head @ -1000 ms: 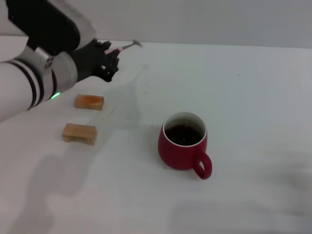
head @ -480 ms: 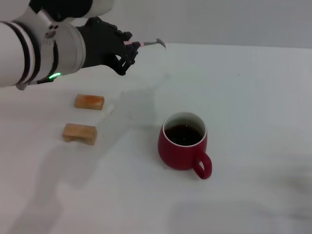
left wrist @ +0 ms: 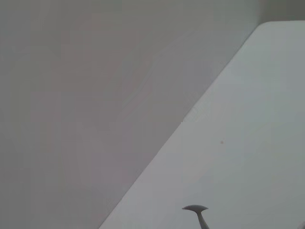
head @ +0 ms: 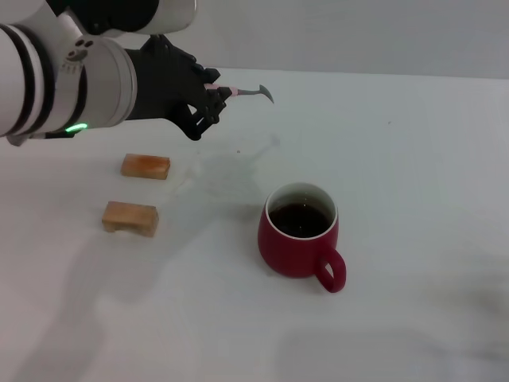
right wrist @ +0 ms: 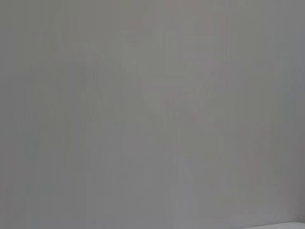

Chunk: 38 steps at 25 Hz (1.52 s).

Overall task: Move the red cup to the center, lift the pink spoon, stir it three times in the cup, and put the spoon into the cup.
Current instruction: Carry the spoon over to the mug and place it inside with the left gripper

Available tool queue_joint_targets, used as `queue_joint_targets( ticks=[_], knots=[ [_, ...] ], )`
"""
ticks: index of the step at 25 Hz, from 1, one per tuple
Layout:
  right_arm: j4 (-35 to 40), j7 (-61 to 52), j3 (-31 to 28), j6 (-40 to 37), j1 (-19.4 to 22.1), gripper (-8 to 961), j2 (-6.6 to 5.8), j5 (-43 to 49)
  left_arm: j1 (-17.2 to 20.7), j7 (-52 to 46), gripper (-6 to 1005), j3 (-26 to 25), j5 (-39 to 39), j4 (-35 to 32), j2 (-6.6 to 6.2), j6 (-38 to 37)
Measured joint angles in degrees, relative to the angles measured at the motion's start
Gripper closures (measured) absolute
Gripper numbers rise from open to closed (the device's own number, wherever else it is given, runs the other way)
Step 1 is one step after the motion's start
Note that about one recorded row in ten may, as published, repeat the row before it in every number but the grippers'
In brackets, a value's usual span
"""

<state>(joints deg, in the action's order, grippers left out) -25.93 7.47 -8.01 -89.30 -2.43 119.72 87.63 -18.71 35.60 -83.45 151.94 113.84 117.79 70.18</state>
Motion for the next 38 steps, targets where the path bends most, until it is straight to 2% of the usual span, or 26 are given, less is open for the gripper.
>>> queue_joint_targets(
  ticks=[11, 18, 29, 38],
  knots=[
    [1.64, 0.01, -0.26, 0.00, 0.13, 953, -0.13, -4.06, -1.53, 2.45, 816, -0.05, -0.43, 1.17, 0.14, 5.43],
    [2.15, 0.01, -0.26, 0.67, -0.41, 953, -0.14, -4.71, -2.00, 6.25, 815, -0.73, -3.38, 0.88, 0.13, 6.95],
    [2.20, 0.00, -0.26, 0.80, -1.01, 953, -0.17, -4.75, -6.53, 15.12, 814, -11.81, -13.01, -7.74, 0.07, 9.64],
    [2.79, 0.00, -0.77, 2.07, -1.00, 954, -0.20, -4.87, -8.18, 20.53, 812, -18.98, -21.13, -9.71, -0.07, 16.24]
  ],
)
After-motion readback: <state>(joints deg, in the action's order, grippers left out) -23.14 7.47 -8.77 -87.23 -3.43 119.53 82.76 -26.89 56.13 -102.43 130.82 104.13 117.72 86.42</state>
